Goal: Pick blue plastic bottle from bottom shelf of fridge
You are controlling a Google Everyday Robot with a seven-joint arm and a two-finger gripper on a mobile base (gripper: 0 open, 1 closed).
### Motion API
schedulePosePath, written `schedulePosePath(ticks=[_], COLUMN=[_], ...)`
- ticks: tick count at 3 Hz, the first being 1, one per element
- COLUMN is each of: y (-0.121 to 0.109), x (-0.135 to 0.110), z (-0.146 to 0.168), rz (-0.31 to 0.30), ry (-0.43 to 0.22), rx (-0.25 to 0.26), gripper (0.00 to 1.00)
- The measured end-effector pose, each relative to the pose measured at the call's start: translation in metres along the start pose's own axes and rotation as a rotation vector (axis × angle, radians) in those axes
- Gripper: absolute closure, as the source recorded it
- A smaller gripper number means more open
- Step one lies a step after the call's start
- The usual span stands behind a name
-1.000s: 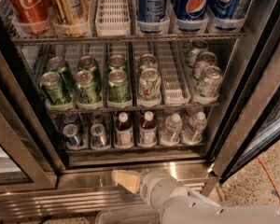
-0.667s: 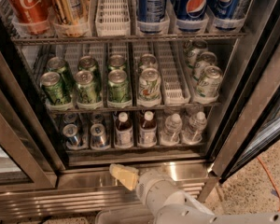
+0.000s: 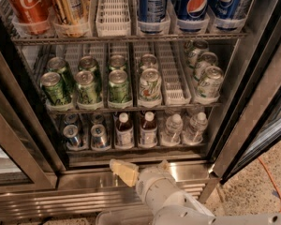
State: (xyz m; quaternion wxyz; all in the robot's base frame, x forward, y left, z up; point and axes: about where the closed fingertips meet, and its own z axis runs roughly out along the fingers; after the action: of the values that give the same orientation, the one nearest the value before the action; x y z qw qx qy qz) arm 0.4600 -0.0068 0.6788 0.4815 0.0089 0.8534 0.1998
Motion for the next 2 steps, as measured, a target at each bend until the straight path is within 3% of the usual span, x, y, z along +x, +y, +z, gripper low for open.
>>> schedulePosePath(ticks=[2], y=[0.014], x=[0.024], z=[0.023], rz=[-0.094], ry=[-0.04], rx=[-0.032], gripper=[0.0])
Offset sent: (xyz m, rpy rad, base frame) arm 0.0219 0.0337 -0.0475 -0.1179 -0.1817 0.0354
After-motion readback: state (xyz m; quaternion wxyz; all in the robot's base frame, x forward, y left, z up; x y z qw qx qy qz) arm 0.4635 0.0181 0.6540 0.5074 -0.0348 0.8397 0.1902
